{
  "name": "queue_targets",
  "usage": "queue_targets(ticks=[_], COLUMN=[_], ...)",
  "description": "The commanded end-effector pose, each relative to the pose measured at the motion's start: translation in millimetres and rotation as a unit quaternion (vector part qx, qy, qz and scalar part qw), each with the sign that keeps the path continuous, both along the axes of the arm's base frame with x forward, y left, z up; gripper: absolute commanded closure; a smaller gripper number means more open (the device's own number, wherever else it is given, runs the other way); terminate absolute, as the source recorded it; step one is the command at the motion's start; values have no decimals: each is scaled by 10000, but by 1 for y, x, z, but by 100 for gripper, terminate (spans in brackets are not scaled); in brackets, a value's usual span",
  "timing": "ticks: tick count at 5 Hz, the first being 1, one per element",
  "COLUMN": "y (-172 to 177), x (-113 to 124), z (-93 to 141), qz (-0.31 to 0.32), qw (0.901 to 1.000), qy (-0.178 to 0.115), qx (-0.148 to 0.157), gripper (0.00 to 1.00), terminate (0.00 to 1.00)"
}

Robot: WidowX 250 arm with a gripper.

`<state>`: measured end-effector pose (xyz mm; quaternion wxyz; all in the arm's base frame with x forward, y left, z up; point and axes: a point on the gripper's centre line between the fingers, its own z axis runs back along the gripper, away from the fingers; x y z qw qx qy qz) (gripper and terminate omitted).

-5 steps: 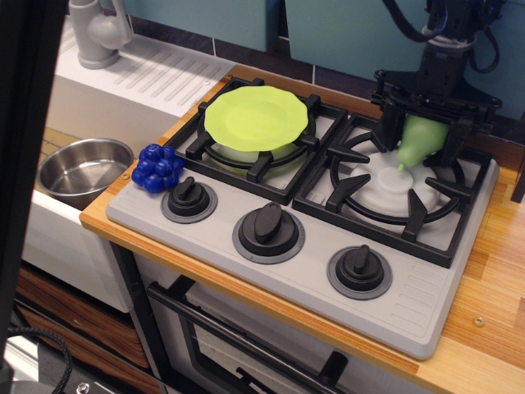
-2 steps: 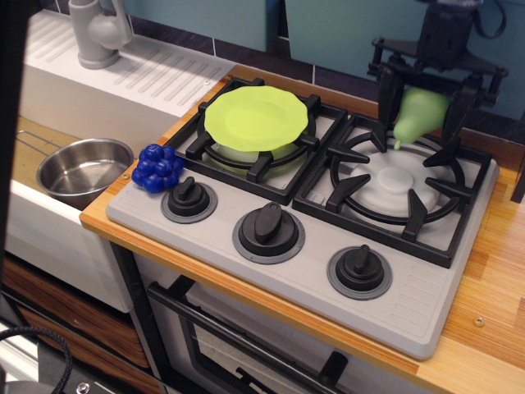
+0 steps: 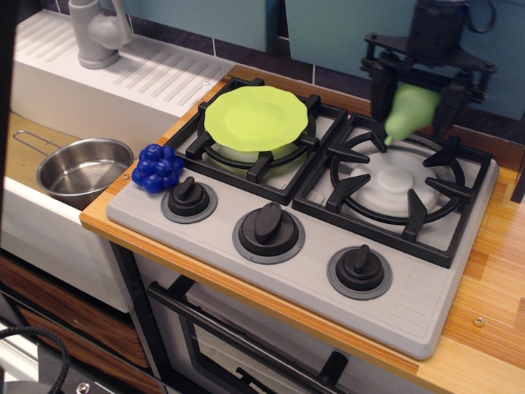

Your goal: Put pear on plate and blueberry in pot or pan in sink

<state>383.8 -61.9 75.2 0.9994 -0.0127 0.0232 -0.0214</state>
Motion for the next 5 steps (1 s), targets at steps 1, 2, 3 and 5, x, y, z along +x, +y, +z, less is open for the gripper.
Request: queue_targets(ticks=[1,2,3,5], y=[55,80,102,133], x=[24,27,24,15], z=[34,35,38,37], qz=[-424,-570,-673,-785], qw=[9976,9966,9960,9953], qy=[-553,-582,-559,-492], qx=[13,91,182,265], gripper=[100,100,100,100], terminate=[0,0,0,0])
